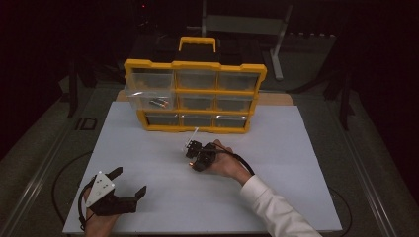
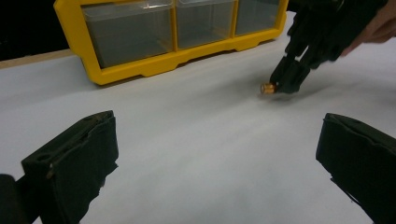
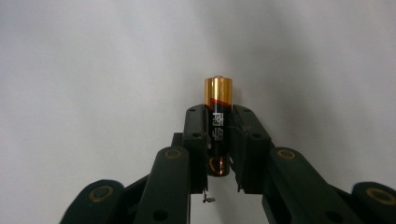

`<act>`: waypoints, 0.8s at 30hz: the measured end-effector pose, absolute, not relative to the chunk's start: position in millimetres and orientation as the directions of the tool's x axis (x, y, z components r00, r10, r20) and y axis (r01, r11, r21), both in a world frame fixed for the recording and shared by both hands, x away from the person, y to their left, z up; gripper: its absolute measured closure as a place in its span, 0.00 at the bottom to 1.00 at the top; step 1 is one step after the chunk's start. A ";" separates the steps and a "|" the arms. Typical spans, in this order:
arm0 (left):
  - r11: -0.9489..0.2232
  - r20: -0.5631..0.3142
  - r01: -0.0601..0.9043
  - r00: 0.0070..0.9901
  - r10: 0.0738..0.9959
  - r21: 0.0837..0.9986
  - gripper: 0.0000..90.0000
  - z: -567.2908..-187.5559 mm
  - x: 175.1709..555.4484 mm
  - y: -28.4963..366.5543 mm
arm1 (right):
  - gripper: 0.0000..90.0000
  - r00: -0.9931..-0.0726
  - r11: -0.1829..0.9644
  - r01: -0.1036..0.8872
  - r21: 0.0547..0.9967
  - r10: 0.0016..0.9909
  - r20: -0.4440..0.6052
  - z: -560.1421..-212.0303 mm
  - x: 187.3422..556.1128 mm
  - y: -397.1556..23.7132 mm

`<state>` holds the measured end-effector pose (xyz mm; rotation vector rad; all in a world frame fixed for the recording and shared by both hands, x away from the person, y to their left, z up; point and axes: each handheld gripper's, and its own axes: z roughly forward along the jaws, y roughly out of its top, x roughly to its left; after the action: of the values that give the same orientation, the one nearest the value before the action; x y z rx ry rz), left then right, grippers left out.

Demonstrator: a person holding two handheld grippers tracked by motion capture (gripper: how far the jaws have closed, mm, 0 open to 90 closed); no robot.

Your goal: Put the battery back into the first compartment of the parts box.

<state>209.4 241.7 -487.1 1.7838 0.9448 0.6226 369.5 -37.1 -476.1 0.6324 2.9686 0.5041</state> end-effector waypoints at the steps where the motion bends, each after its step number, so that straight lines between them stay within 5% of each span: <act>1: -0.214 -0.005 0.320 0.565 0.825 0.923 0.00 -487.0 209.4 241.5 | 0.85 -0.911 0.859 0.390 0.331 0.412 0.006 -473.7 369.8 -38.0; 24: -0.216 -0.005 0.321 0.569 0.822 0.922 0.00 -487.3 209.9 240.2 | 0.85 -0.902 0.790 0.382 0.479 0.432 0.006 -401.8 385.1 -46.6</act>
<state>209.9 240.2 -487.3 1.7888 0.9411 0.6189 385.1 -46.6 -401.8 0.6550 2.8730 0.7355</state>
